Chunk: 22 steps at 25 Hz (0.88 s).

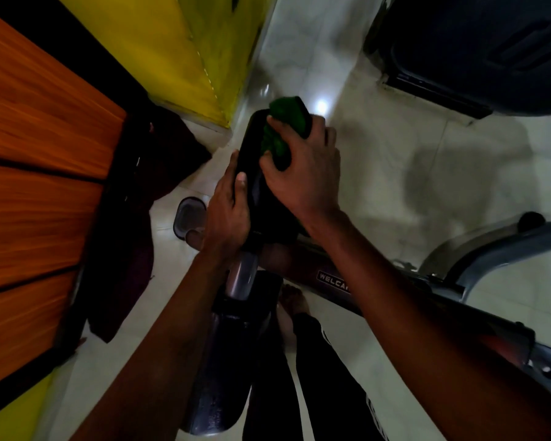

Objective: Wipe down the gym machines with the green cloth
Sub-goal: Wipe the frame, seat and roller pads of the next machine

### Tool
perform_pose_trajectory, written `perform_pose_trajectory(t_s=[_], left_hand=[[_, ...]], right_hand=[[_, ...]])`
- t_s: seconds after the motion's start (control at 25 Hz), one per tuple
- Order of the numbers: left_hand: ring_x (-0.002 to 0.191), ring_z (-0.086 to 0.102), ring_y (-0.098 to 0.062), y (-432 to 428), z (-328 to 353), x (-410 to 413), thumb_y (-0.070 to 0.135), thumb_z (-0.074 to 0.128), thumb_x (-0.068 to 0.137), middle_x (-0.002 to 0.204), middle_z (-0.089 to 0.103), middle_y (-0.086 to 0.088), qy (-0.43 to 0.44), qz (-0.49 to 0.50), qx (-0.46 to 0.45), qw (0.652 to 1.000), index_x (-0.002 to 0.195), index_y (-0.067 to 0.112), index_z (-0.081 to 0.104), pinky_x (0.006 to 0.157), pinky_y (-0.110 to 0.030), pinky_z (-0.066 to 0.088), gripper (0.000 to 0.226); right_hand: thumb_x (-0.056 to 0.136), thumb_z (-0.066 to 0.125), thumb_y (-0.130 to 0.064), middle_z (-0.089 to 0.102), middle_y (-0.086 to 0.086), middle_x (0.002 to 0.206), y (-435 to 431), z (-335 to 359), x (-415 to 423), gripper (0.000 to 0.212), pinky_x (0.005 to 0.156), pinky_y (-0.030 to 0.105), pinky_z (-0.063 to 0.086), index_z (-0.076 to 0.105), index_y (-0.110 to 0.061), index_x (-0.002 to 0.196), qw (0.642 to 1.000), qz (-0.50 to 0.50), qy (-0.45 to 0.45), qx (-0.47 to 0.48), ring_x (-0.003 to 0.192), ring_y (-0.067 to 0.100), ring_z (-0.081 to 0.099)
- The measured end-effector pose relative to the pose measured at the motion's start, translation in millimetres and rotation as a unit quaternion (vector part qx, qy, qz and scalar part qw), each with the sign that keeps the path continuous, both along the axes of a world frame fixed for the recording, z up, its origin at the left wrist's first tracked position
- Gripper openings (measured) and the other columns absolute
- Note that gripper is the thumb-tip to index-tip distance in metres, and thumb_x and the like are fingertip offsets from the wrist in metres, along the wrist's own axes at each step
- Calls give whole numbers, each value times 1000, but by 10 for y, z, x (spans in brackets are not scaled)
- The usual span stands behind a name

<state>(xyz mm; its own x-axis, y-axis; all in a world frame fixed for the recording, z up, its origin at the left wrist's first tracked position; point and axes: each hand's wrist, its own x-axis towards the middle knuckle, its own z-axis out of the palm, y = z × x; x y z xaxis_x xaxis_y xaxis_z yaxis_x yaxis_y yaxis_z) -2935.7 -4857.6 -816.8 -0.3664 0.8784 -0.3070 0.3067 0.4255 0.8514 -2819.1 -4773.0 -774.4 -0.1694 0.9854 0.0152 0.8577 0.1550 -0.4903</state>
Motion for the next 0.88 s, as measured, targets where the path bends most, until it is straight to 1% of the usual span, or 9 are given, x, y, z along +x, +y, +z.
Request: perform_pose_trajectory(t_s=[0.12,0.24,0.32,0.44,0.6,0.68,0.76,0.84,0.88], left_hand=[[143,33,-3,-4,-31,-50,52,25,103,157,37,7,-6,-7,-10,1000,155,26,31,118,-30,29,58],[144,30,-2,3,-23,-66,61,22,99,158,34,11,-6,-16,-28,999,155,34,28,119,-32,27,63],[144,28,1,-7,-68,-84,62,23,98,158,33,15,-29,-16,-21,999,154,35,29,120,-33,25,63],[144,29,2,2,-131,-162,63,28,100,157,35,16,-71,-10,-26,997,153,32,33,122,-37,25,62],[137,35,-2,61,47,-70,35,31,107,154,41,2,16,11,-24,1000,152,21,37,117,-27,29,48],[140,35,-7,86,150,85,39,31,107,156,38,2,3,32,-58,998,154,26,33,116,-28,28,49],[144,34,-17,87,149,167,49,28,105,159,35,1,47,23,-70,996,155,30,27,117,-35,28,54],[143,34,-17,100,115,112,51,27,105,158,36,2,61,18,-76,995,155,31,27,113,-29,28,54],[143,35,-13,111,111,64,51,27,105,157,37,5,32,19,-91,995,154,33,29,109,-23,27,53]], right_hand=[[80,58,-47,51,7,131,-2,-33,12,56,91,39,48,59,-37,135,1000,-15,15,-1,115,28,49],[85,63,-35,50,10,130,-237,-151,156,57,98,32,46,55,-33,141,975,-147,163,-38,120,27,51],[89,63,-31,47,10,132,-442,-199,206,58,103,31,46,50,-32,145,959,-174,214,-69,124,26,51],[90,64,-31,45,8,135,-528,-227,225,59,106,31,44,48,-33,147,961,-150,223,-69,128,25,49],[86,64,-33,47,8,133,-451,-240,168,58,105,33,46,52,-31,144,959,-171,220,-56,126,25,51],[85,63,-34,47,8,134,-390,-235,157,58,104,32,46,53,-32,143,960,-174,213,-50,126,25,51],[85,64,-34,48,8,134,-355,-217,160,57,104,29,44,54,-31,142,963,-173,203,-43,126,25,50],[86,65,-32,50,11,132,-430,-194,141,56,102,25,39,55,-30,142,967,-154,198,-33,123,27,50],[86,65,-31,50,12,129,-512,-186,134,56,101,25,39,55,-30,142,972,-138,188,-30,120,28,50]])
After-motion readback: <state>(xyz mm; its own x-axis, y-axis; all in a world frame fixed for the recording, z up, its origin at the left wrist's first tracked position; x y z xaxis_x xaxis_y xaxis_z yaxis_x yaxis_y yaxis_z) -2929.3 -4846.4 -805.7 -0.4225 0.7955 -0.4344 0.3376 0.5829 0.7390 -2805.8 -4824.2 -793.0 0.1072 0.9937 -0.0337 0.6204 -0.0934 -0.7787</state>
